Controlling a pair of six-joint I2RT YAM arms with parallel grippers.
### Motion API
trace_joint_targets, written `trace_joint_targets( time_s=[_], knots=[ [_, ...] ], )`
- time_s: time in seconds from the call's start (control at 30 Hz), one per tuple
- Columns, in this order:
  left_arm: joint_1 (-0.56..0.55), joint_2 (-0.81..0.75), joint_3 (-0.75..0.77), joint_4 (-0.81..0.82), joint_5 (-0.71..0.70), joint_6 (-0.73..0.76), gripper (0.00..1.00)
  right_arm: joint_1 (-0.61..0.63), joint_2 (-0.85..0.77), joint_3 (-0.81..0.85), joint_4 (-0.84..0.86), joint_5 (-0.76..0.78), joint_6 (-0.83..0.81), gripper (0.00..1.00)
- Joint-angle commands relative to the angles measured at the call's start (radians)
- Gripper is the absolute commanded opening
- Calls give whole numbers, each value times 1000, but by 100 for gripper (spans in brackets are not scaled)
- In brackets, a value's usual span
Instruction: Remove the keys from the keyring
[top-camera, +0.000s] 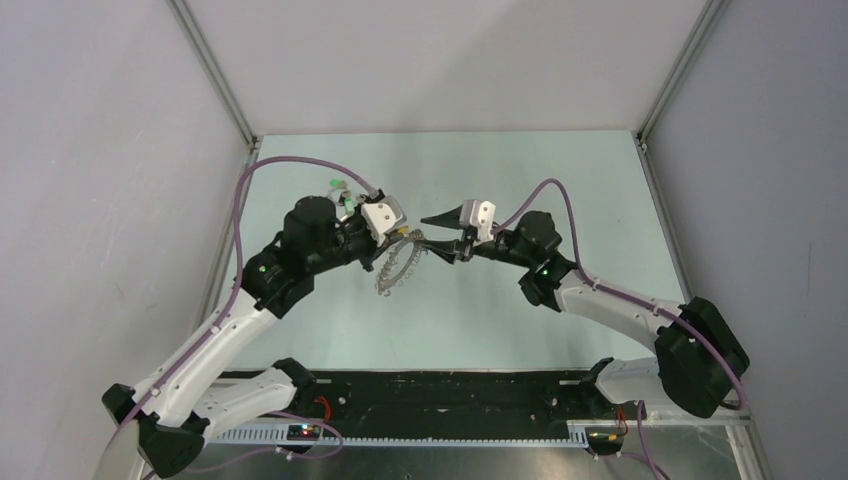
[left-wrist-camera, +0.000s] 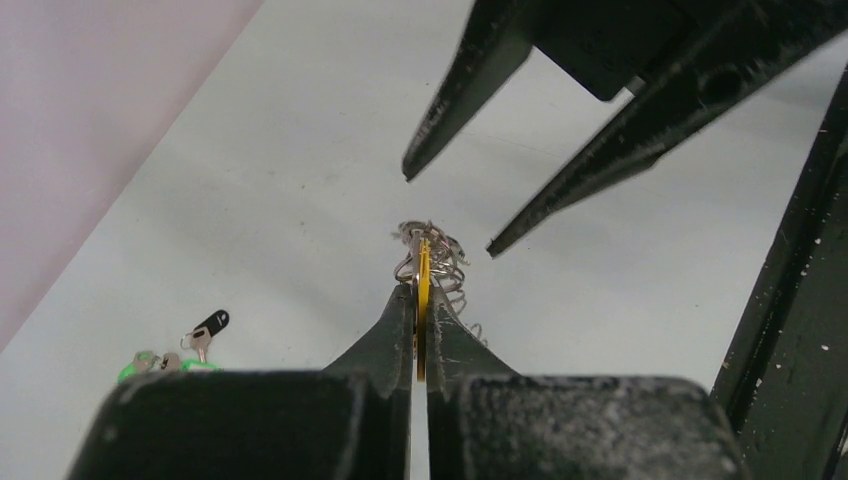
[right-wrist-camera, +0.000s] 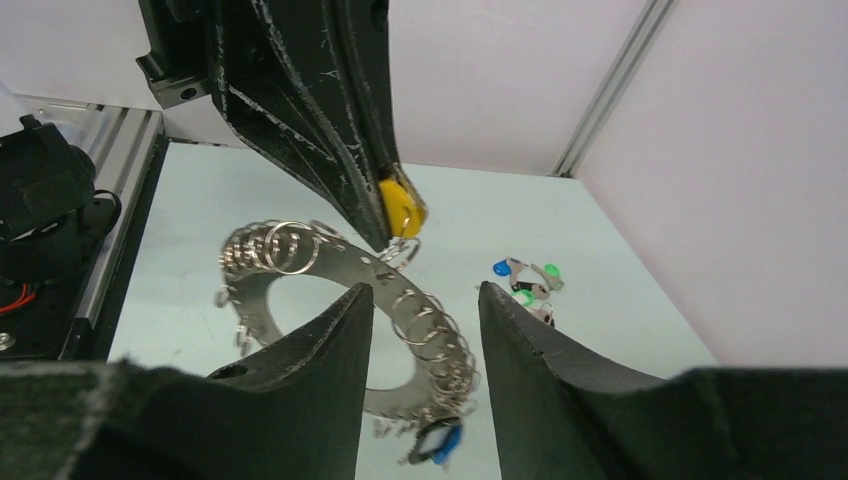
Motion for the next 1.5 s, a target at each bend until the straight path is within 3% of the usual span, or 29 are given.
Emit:
trace_joint_targets(
  time_s=[0.0, 0.37, 0.9, 1.47],
  knots=[
    [-15, -19, -7, 60, 62, 46, 0, -51, -48, 41, 10, -104, 40, 49],
    [-38, 15, 5, 60, 128, 93, 0, -100, -64, 41, -58, -153, 18, 49],
    [-104, 122, 185, -119, -39, 219, 0, -144, -132, 40, -231, -199, -50, 48],
    [-166, 244, 330, -186, -50, 328, 0, -169, -125, 41, -149, -272, 24, 47]
  ],
)
